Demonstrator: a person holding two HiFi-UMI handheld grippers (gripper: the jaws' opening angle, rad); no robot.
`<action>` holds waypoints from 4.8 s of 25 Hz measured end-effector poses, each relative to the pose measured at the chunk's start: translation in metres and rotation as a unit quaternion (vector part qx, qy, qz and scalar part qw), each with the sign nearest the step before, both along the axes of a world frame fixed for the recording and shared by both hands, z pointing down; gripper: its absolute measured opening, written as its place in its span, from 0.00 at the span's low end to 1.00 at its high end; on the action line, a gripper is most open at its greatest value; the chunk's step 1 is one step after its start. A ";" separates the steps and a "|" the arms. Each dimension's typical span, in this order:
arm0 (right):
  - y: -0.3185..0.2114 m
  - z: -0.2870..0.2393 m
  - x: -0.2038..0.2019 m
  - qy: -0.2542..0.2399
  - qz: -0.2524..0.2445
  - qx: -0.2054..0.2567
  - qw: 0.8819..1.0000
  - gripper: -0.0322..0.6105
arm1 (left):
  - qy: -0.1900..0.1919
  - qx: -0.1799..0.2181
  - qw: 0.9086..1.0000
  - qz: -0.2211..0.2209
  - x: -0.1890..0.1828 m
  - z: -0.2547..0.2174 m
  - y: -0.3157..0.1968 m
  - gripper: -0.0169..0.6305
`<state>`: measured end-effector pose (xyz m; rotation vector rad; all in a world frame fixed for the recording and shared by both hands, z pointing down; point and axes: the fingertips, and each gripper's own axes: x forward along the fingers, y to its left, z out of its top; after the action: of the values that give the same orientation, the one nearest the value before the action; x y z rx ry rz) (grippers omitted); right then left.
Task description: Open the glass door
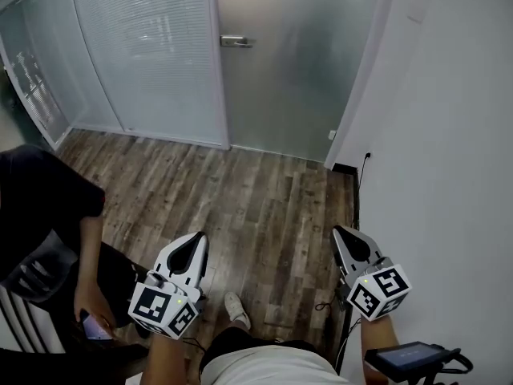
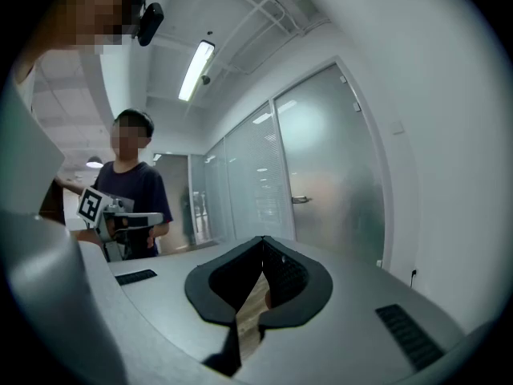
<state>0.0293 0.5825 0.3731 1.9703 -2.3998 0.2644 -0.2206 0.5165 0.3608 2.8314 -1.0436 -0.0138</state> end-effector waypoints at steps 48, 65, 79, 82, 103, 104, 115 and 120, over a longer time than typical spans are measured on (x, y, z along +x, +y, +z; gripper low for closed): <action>-0.521 0.002 0.162 -0.030 -0.080 0.000 0.996 0.05 | -0.014 -0.006 0.997 -0.077 0.161 -0.012 -0.466 0.02; -0.689 0.013 0.157 0.002 -0.082 -0.005 0.997 0.05 | -0.001 0.007 0.999 -0.052 0.172 0.005 -0.651 0.02; -0.832 -0.015 0.125 0.013 -0.062 -0.011 0.998 0.05 | 0.006 -0.004 1.000 -0.024 0.142 0.005 -0.793 0.02; -0.848 -0.017 0.119 0.011 -0.069 -0.014 0.997 0.05 | 0.013 -0.012 1.000 -0.018 0.141 0.002 -0.808 0.02; -1.012 0.028 0.169 0.049 -0.207 -0.063 0.975 0.17 | -0.008 -0.052 0.991 -0.127 0.204 0.012 -0.906 0.02; -1.018 0.037 0.169 0.059 -0.216 -0.073 0.972 0.20 | -0.010 -0.056 0.990 -0.129 0.207 0.018 -0.910 0.02; -1.039 0.075 0.153 0.157 -0.250 -0.157 0.942 0.29 | -0.013 -0.088 0.987 -0.135 0.202 0.027 -0.903 0.02; -1.043 0.081 0.148 0.177 -0.255 -0.173 0.935 0.28 | -0.011 -0.093 0.987 -0.132 0.200 0.028 -0.903 0.02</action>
<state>0.1776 -0.4608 0.4543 1.0917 -2.3182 0.2601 -0.0203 -0.3861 0.3888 2.5153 -1.3418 0.0847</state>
